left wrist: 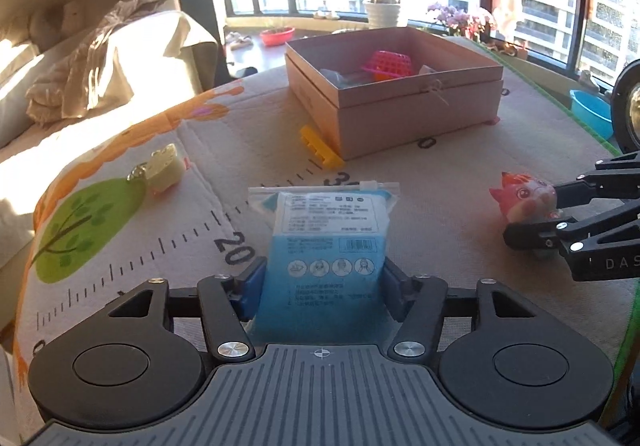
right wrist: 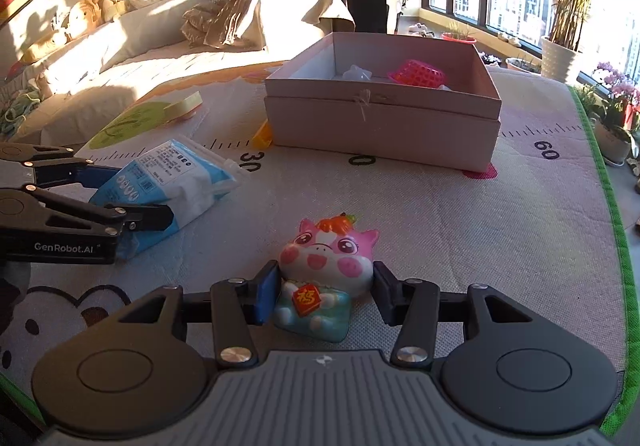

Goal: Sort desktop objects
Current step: 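Lift the blue packet with the left tool while the right tool grasps the pink pig figure, then set the blue packet on the mat and grasp the yellow brick with the left tool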

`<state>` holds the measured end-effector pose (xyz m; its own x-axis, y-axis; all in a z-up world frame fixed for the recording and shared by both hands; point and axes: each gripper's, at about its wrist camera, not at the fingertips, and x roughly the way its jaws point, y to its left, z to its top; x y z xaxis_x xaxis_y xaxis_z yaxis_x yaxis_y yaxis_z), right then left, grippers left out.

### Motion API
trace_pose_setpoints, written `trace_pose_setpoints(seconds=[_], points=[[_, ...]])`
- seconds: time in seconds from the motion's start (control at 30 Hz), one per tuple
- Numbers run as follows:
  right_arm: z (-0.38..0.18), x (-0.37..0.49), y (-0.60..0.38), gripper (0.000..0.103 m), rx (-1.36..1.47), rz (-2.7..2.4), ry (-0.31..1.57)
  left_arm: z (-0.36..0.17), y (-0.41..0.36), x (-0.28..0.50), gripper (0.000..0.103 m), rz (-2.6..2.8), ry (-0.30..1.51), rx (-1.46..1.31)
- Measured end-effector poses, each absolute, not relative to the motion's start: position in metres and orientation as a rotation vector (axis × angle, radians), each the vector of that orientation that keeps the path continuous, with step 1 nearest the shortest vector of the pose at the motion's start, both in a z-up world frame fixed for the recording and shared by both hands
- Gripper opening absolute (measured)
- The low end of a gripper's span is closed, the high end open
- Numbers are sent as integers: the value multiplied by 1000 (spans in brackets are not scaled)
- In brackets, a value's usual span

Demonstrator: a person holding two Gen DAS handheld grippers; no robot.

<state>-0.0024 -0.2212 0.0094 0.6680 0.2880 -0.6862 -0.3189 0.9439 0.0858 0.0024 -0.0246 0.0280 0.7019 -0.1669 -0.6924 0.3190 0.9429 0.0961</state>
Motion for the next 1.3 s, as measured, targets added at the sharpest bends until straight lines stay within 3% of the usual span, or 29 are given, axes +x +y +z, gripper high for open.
trace_pose_setpoints(seconds=[0.13, 0.23, 0.5, 0.53, 0.6, 0.63, 0.73, 1.0, 1.07, 1.17, 1.23, 1.27, 1.3], points=[[10, -2, -223, 57, -35, 348, 751, 41, -22, -7, 69, -423, 736, 187], [12, -2, -224, 58, -34, 337, 735, 58, -11, -1, 95, -365, 652, 162], [26, 6, -224, 59, -54, 310, 686, 43, 26, 111, 97, 89, 667, 135], [28, 6, -223, 59, -61, 308, 682, 37, 31, 128, 96, 116, 692, 125], [31, 8, -222, 59, -74, 304, 679, 27, 41, 151, 85, 146, 739, 89], [32, 9, -222, 59, -79, 302, 679, 24, 46, 159, 72, 149, 761, 65], [34, 13, -220, 59, -92, 296, 689, 19, 60, 162, 47, 121, 796, -14], [55, 33, -199, 59, -166, 328, 675, 19, 42, 63, 46, -111, 761, -9], [62, 37, -185, 59, -204, 362, 664, 15, 32, 32, 54, -157, 743, 12], [66, 46, -156, 59, -260, 402, 656, 8, 24, 7, 84, -150, 698, 39], [60, 56, -137, 46, -271, 401, 675, 5, 27, 5, 87, -135, 690, 36], [57, 62, -129, 33, -271, 400, 691, 3, 29, 5, 91, -132, 701, 27], [54, 69, -119, 26, -267, 399, 708, 1, 32, 6, 92, -133, 711, 19]])
